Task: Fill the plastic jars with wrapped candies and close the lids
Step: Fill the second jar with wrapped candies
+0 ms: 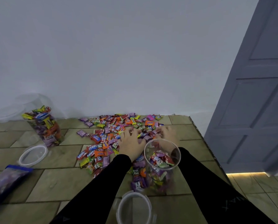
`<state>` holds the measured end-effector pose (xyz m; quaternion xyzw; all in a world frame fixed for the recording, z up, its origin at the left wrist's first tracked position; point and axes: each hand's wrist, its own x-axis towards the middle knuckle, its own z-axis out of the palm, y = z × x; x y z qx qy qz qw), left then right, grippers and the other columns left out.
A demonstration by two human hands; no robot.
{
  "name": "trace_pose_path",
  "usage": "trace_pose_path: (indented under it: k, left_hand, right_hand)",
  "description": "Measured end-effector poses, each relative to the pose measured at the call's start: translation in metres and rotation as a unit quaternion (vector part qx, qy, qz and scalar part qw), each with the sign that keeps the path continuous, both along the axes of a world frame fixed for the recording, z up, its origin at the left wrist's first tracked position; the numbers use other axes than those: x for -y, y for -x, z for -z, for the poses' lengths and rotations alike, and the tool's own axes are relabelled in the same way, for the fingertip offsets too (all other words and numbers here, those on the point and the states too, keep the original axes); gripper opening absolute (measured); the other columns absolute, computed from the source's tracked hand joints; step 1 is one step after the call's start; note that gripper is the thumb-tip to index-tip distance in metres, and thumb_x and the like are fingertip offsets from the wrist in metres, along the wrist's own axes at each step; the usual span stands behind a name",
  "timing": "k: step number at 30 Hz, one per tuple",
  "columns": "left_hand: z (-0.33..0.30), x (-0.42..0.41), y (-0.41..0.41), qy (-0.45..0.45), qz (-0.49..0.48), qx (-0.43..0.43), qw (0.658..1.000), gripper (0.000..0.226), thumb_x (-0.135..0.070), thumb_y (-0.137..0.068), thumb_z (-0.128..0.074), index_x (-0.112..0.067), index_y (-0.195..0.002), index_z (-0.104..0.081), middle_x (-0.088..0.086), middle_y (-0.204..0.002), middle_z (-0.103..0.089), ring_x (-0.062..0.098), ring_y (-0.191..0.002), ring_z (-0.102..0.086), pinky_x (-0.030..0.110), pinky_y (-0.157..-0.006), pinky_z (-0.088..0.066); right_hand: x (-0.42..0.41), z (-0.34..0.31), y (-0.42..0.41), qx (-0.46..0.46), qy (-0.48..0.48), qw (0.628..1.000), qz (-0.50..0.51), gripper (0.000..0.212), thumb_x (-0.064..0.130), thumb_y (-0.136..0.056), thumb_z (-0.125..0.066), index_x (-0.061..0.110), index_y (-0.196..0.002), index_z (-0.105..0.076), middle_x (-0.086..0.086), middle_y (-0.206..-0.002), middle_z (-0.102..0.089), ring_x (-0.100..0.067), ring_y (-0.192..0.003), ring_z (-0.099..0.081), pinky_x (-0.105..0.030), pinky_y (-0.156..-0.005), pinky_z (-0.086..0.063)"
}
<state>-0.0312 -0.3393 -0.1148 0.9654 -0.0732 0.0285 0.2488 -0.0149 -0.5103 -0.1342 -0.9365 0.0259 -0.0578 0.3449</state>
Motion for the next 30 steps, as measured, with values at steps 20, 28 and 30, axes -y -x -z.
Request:
trace_pose_path:
  k: [20,28,30]
  left_hand:
    - [0.028,0.020,-0.067,-0.082,-0.022,0.016,0.996,0.040,-0.040,-0.103,-0.034,-0.019,-0.136,-0.041,0.011,-0.132,-0.045,0.029,-0.122,-0.040,0.040,-0.093,-0.040]
    - [0.024,0.010,-0.072,-0.030,-0.010,0.022,0.999,0.017,-0.012,-0.103,-0.036,-0.008,-0.117,-0.043,0.013,-0.113,-0.051,0.025,-0.095,-0.041,0.031,-0.077,-0.030]
    - [0.021,0.007,-0.072,-0.008,-0.022,0.027,0.999,0.013,-0.011,-0.103,-0.036,-0.009,-0.113,-0.044,0.011,-0.106,-0.052,0.023,-0.088,-0.039,0.031,-0.073,-0.029]
  right_hand:
    - [-0.012,0.032,-0.061,0.085,0.175,0.981,-0.008,0.032,0.040,-0.095,-0.048,0.024,-0.122,-0.056,-0.005,-0.116,-0.059,-0.026,-0.108,-0.051,-0.036,-0.084,-0.042]
    - [-0.016,0.017,-0.053,0.088,-0.002,0.996,-0.018,0.018,0.036,-0.096,-0.052,0.024,-0.102,-0.063,0.002,-0.092,-0.069,-0.020,-0.083,-0.063,-0.030,-0.066,-0.044]
    - [-0.015,0.013,-0.051,0.097,-0.029,0.995,-0.022,0.019,0.037,-0.096,-0.051,0.022,-0.101,-0.062,0.003,-0.095,-0.068,-0.016,-0.084,-0.061,-0.028,-0.066,-0.040]
